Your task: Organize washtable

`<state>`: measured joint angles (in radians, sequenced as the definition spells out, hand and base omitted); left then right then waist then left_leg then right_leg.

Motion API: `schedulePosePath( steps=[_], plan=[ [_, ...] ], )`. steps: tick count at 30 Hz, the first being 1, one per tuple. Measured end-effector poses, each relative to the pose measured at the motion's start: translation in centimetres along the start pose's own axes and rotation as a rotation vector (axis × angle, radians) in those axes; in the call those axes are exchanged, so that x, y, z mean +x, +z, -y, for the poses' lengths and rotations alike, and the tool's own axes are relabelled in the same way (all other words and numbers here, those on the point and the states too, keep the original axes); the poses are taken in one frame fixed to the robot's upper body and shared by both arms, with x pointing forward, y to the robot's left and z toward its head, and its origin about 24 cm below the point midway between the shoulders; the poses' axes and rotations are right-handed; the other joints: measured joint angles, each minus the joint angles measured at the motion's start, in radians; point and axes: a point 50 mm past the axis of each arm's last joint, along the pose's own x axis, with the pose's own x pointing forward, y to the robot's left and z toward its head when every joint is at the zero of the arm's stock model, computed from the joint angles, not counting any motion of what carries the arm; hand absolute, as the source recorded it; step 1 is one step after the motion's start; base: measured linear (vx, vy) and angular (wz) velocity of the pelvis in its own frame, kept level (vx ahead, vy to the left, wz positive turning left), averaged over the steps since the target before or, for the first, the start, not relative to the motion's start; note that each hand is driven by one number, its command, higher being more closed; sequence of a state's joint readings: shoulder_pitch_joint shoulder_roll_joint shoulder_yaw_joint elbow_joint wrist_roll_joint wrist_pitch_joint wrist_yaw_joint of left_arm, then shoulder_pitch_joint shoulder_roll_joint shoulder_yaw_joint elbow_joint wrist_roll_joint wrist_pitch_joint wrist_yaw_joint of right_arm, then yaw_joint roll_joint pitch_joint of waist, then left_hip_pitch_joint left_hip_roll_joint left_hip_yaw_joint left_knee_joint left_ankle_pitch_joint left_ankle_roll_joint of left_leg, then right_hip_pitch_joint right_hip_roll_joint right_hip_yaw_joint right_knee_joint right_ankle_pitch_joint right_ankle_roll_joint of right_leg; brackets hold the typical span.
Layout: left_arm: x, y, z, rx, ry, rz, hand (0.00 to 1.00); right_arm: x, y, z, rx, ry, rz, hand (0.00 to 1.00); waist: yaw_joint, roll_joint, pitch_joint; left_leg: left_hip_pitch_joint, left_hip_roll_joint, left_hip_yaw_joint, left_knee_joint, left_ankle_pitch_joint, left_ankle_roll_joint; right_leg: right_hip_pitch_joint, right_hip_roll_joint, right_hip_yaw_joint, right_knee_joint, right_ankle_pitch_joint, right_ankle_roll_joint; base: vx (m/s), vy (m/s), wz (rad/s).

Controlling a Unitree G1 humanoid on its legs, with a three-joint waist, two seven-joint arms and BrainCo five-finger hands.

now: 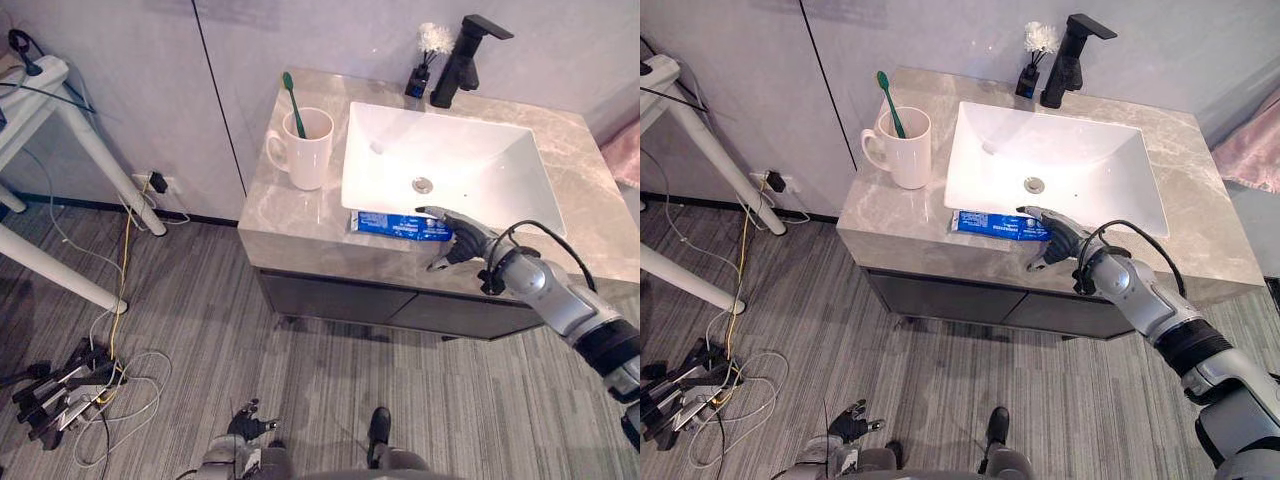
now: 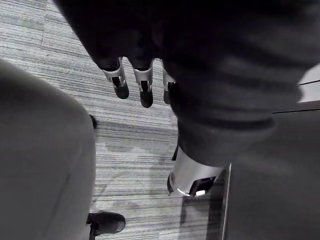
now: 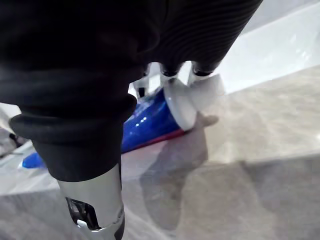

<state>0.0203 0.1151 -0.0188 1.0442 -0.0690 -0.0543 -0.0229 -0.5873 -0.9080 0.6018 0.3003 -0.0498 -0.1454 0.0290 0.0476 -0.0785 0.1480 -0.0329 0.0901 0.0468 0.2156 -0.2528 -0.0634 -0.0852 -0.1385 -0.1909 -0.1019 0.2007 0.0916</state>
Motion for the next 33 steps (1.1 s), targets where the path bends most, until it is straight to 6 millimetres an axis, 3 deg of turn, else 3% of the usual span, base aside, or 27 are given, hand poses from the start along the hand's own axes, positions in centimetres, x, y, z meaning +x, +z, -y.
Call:
schedulePosePath(
  steps=[12, 18, 33],
  plan=[
    [0.0, 0.3, -0.2, 0.003, 0.004, 0.010, 0.00, 1.1, 1.2, 2.4, -0.035, -0.062, 0.037, 0.00, 0.002, -0.007, 0.008, 0.001, 0.001, 0.008, -0.001, 0.007, 0.011, -0.015, 0.004, 0.007, 0.000, 0.056, -0.016, 0.00, 0.001, -0.02],
    [0.1, 0.5, 0.0, 0.001, 0.001, 0.019, 0.00, 1.3, 0.4, 3.1, -0.039, -0.082, -0.013, 0.00, 0.021, -0.006, 0.009, -0.004, 0.002, 0.008, -0.001, 0.007, 0.011, -0.016, 0.006, 0.006, 0.000, 0.057, -0.017, 0.00, 0.000, 0.00],
    [0.1, 0.5, 0.1, -0.003, 0.000, 0.020, 0.00, 1.0, -1.1, 3.3, -0.034, -0.087, -0.089, 0.00, 0.020, 0.003, 0.015, -0.007, 0.001, 0.009, 0.000, 0.007, 0.011, -0.018, 0.006, 0.006, 0.000, 0.057, -0.017, 0.00, 0.000, 0.00]
  ],
)
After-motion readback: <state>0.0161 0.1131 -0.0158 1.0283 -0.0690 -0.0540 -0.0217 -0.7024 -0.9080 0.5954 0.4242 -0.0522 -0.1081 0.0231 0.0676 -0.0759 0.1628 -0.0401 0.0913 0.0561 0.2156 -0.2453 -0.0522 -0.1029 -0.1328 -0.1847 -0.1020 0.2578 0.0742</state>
